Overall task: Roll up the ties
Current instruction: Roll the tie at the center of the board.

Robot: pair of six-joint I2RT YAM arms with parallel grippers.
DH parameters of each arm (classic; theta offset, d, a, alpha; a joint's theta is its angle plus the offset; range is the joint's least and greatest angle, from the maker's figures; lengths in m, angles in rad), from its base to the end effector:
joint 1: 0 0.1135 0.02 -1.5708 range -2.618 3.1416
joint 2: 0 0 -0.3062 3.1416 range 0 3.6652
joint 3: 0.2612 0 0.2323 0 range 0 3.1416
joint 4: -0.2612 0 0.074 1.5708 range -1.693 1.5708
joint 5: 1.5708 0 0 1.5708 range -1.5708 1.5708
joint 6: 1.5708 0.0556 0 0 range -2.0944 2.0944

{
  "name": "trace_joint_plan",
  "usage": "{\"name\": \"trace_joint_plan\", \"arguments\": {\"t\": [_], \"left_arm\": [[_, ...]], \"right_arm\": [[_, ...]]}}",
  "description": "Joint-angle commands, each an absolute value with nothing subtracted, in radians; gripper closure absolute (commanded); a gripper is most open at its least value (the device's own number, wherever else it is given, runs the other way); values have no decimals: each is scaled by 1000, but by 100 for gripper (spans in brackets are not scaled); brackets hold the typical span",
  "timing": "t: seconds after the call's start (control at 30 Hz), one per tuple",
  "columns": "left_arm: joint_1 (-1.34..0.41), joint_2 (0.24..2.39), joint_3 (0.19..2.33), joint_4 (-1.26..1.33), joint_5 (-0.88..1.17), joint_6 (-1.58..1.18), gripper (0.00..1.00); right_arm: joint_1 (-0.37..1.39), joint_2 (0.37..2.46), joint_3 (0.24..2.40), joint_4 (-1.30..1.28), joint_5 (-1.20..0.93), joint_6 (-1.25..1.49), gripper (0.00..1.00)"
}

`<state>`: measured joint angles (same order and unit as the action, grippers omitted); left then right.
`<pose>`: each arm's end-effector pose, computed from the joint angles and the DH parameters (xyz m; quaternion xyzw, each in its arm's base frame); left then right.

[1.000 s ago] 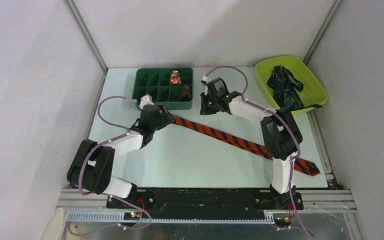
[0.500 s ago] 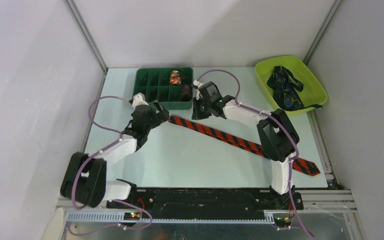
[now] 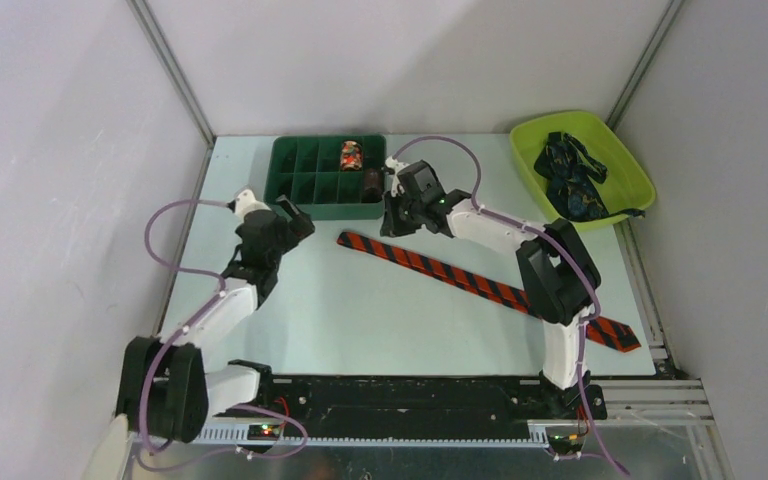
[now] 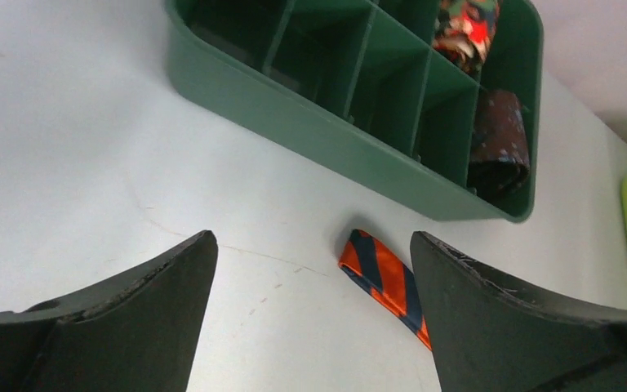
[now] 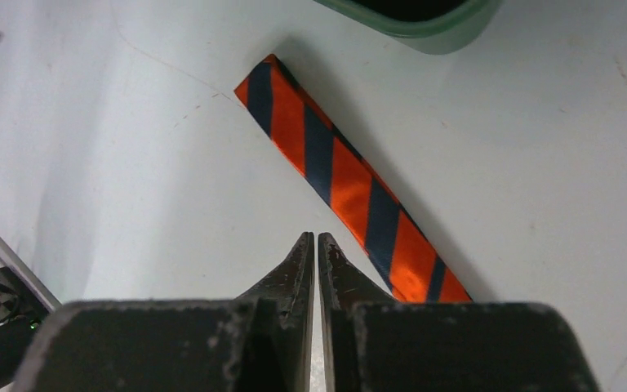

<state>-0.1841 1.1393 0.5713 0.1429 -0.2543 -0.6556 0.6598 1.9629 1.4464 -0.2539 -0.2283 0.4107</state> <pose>0.2285 -0.0283 0.2688 -0.2615 0.7945 -0.1219 0.5344 0.3508 0.2881 0.2485 -0.1577 0.9024 0.2877 0.2794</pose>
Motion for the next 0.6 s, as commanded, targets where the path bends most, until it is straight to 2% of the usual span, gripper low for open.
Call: {"name": "trace_joint_plan", "arguments": {"t": [0.0,0.13,0.3,0.47,0.57], "left_arm": [[-180,1261,536,335,-46,-696,7],[-183,1401,520,512,91,-753,11],[-186,1509,521,611,146,-770,16],[-187,1588,546,641,189,-775,32],[-186,1627,569,649,205,-776,36]], "right_arm": [[669,2004,1499,-176,-261,443,95],[677,2063,1541,-171,-260,465,98],[684,2130,1586,-182,-268,481,100],[683,2174,1617,-177,-289,507,100],[683,2186,1629,-178,-294,512,100]]}}
